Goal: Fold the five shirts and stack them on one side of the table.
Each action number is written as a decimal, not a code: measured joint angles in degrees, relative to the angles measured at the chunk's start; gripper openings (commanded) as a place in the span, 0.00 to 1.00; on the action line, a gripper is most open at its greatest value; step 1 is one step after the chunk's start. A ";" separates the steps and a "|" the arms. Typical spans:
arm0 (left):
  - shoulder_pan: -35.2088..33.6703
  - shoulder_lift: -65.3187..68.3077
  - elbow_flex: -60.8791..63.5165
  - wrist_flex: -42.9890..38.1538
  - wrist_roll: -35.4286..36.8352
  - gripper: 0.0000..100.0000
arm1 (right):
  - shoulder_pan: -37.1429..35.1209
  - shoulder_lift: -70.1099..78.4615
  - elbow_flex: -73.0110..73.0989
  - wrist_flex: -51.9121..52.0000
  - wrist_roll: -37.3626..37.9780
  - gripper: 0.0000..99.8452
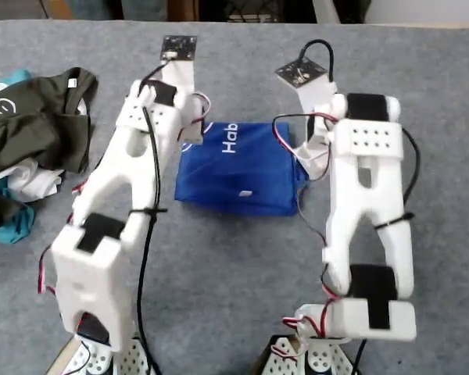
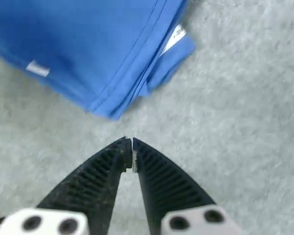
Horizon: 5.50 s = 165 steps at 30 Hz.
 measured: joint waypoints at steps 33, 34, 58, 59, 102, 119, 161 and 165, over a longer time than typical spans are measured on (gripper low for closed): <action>-41.93 -95.30 77.63 4.04 -32.26 0.03 | -12.04 19.43 16.00 -27.25 -64.09 0.34; -42.29 -95.47 77.98 4.04 -32.26 0.03 | -12.04 20.84 15.91 -27.52 -64.35 0.34; -43.08 -95.56 78.33 5.63 -34.81 0.03 | -3.52 29.19 -3.69 -12.13 -55.12 0.01; -43.08 -95.56 78.33 5.63 -34.81 0.03 | -1.93 29.19 -6.24 -10.29 -53.54 0.01; -62.95 -48.00 33.14 4.84 -30.15 0.22 | 30.24 54.77 -68.04 7.65 -26.29 0.44; -64.97 -14.24 18.02 0.44 -28.48 0.03 | 24.62 54.77 -68.31 7.65 -26.29 0.16; 15.47 -55.56 4.75 27.08 -8.35 0.24 | 15.12 42.99 -67.96 7.74 -26.29 0.16; 5.80 -55.82 7.47 27.69 -5.10 0.23 | 11.96 40.79 -63.82 7.74 -26.29 0.25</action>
